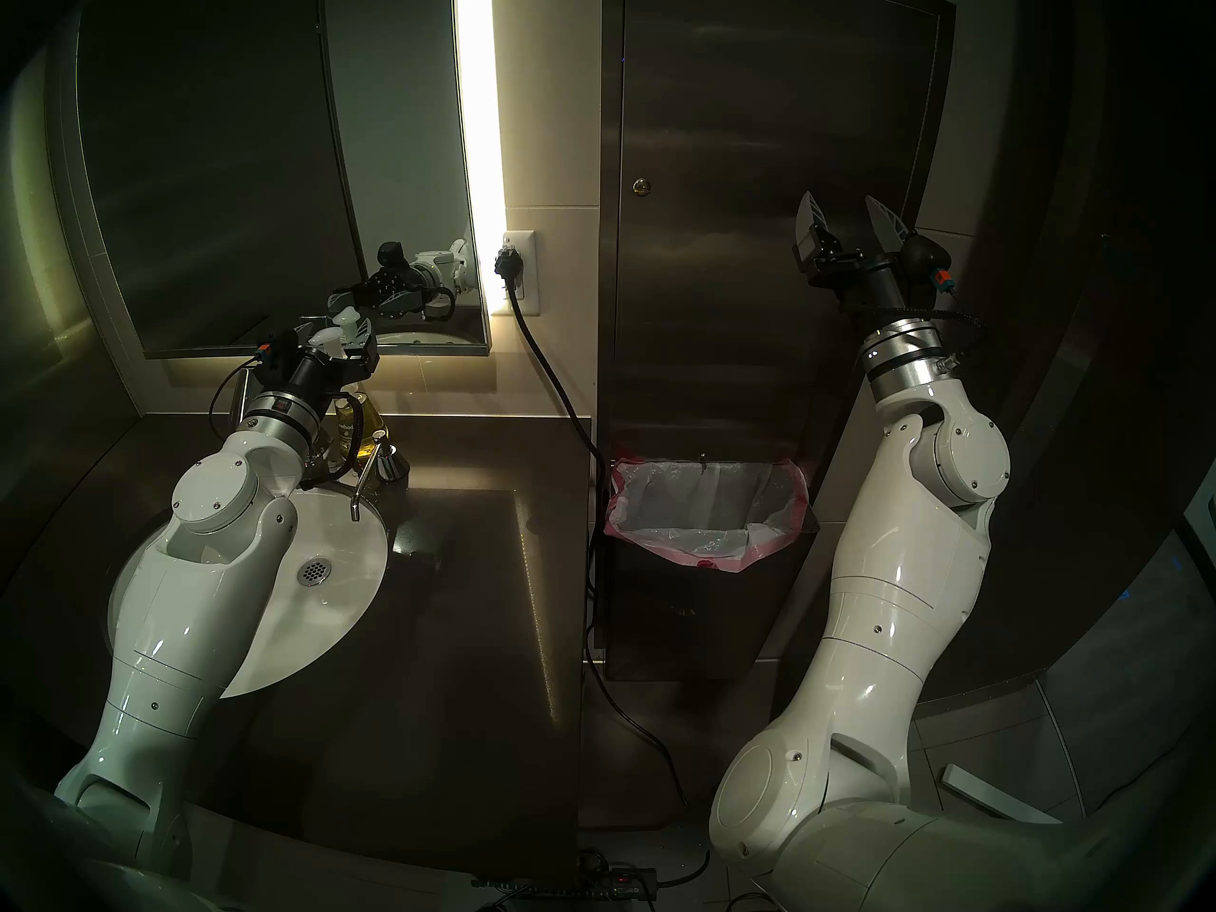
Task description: Twist key and open towel dispenser
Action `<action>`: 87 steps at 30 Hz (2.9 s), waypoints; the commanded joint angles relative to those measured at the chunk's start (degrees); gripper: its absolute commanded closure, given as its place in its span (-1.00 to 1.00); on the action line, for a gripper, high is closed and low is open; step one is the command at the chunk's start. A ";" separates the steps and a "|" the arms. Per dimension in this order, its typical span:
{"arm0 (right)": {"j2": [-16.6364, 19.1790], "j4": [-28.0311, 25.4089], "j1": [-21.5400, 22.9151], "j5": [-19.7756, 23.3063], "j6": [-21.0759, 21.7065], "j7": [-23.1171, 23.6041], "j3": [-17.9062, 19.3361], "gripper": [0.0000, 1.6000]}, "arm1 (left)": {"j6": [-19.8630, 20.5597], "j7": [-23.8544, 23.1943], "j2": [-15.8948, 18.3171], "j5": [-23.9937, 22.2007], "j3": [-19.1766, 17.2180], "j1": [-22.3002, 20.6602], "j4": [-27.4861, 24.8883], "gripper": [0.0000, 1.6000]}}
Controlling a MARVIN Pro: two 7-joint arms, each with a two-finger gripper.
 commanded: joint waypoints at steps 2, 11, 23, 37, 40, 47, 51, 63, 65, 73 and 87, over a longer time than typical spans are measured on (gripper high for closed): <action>0.31 -1.30 1.33 0.29 -0.16 0.09 -0.34 -1.00 | -0.66 -0.07 -0.04 -0.01 -0.33 -1.82 -1.46 -1.00; 0.54 -1.38 1.52 0.31 0.22 0.22 -0.58 -1.00 | -0.65 -0.07 -0.04 0.00 -0.34 -1.82 -1.47 -1.00; 1.41 -0.93 3.03 -2.29 0.62 3.52 -6.82 -1.00 | -0.59 -0.08 -0.03 0.00 -0.34 -1.79 -1.47 -1.00; 2.57 0.61 4.57 -5.91 -1.90 7.39 -13.27 -1.00 | -0.58 -0.08 -0.04 0.01 -0.35 -1.79 -1.47 -1.00; 3.97 0.65 4.59 -8.83 -4.42 8.62 -15.24 -1.00 | -0.58 -0.08 -0.04 0.01 -0.35 -1.79 -1.47 -1.00; 6.08 0.78 4.81 -14.40 -8.66 9.21 -17.30 -1.00 | -0.57 -0.09 -0.04 0.02 -0.35 -1.79 -1.47 -1.00; 6.78 1.85 6.56 -17.47 -11.46 8.85 -17.62 -1.00 | -0.57 -0.09 -0.04 0.02 -0.35 -1.79 -1.47 -1.00; 8.29 4.02 10.20 -24.40 -13.66 7.46 -19.23 -1.00 | -0.55 -0.09 -0.04 0.02 -0.36 -1.79 -1.47 -1.00; 8.58 5.06 11.17 -25.74 -14.39 7.06 -19.65 -1.00 | -0.55 -0.09 -0.04 0.03 -0.36 -1.79 -1.47 -1.00; 10.67 7.78 13.98 -29.27 -17.56 7.37 -20.88 -1.00 | -0.52 -0.09 -0.03 0.03 -0.36 -1.77 -1.47 -1.00; 14.66 11.16 17.58 -33.07 -23.05 8.99 -22.21 -1.00 | -0.53 -0.09 -0.05 0.03 -0.36 -1.78 -1.47 -1.00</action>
